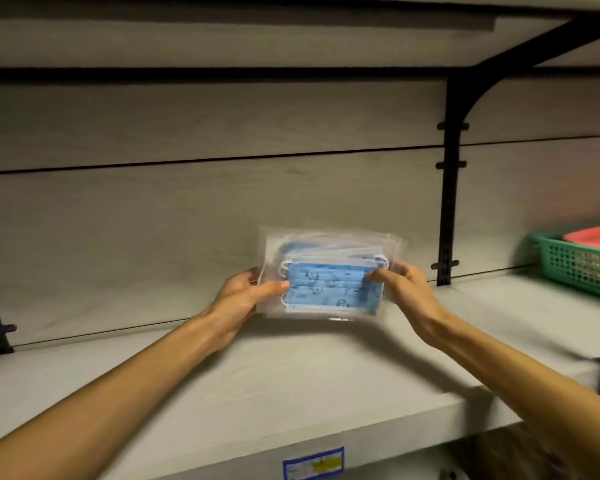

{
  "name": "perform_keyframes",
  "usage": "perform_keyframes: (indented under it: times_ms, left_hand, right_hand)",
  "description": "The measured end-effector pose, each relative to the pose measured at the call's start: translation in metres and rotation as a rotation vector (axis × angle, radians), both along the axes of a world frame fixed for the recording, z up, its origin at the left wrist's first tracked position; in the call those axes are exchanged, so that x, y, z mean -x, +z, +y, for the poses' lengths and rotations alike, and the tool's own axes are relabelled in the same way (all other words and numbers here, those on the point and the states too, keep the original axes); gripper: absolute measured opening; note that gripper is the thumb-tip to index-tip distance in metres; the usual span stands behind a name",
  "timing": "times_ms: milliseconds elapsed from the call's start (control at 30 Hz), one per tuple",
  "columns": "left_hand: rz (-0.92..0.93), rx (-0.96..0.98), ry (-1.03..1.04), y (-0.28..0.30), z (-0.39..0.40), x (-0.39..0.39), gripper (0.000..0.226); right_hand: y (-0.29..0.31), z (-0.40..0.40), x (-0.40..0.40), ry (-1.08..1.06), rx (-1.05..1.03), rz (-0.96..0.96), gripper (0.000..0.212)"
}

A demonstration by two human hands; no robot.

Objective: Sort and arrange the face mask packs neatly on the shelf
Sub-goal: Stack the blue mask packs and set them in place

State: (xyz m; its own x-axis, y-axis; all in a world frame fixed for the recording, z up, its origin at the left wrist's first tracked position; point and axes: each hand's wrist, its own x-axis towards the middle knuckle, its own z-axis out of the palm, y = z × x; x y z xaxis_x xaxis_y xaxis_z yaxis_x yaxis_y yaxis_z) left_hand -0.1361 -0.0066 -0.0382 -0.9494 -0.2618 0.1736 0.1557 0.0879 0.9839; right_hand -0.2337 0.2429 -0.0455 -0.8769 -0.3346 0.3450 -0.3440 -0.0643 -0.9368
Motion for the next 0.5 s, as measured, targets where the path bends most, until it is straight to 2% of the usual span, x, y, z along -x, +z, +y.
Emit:
perform_keyframes:
  times_ms: [67,133,300,500]
  left_hand:
    - [-0.052,0.139,0.053,-0.009,0.01,0.002,0.026]
    - [-0.076,0.175,0.063,-0.018,0.022,0.002,0.027]
    - [0.068,-0.142,0.198,-0.026,0.038,0.006,0.038]
    - [0.137,-0.145,0.204,-0.044,0.044,0.0,0.048]
  right_hand:
    - [-0.013,0.009,0.001,0.003,-0.056,-0.013,0.012]
    - [-0.02,0.012,0.001,0.02,-0.074,-0.007,0.018]
    - [-0.02,0.009,0.002,0.033,0.0,0.002,0.017]
    - [-0.031,0.01,0.001,0.104,-0.005,0.005,0.018]
